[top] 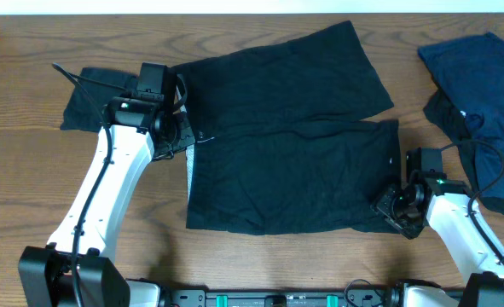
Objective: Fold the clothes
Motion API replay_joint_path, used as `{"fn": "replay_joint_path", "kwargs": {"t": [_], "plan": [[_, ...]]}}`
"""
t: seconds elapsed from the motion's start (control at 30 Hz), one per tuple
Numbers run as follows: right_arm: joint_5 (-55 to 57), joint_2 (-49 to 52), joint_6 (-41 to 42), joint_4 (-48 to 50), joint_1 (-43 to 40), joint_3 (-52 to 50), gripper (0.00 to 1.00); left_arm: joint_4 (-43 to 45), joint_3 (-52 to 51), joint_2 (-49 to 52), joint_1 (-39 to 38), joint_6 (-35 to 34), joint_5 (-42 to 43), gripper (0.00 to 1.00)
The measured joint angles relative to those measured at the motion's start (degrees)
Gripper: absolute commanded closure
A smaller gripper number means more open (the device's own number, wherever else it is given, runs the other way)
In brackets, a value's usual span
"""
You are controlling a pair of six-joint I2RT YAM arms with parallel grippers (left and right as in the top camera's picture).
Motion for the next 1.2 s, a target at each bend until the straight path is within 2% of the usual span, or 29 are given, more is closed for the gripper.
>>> {"fn": "replay_joint_path", "kwargs": {"t": [0.93, 1.0, 1.13, 1.2], "plan": [[-0.66, 0.0, -1.31, -4.87, -0.04, -0.26, 0.22, 2.93, 0.0, 0.0, 0.0, -1.01, 0.0, 0.94], [-0.63, 0.0, -1.36, -5.11, -0.04, -0.26, 0.26, 3.26, 0.0, 0.0, 0.0, -1.55, 0.0, 0.94], [0.13, 0.0, -2.01, -4.59, -0.04, -0.31, 0.45, 3.32, 0.0, 0.0, 0.0, -2.01, 0.0, 0.94], [0.59, 0.0, -1.95, -3.13, -0.04, -0.68, 0.51, 3.23, 0.0, 0.0, 0.0, -2.16, 0.0, 0.93]]}}
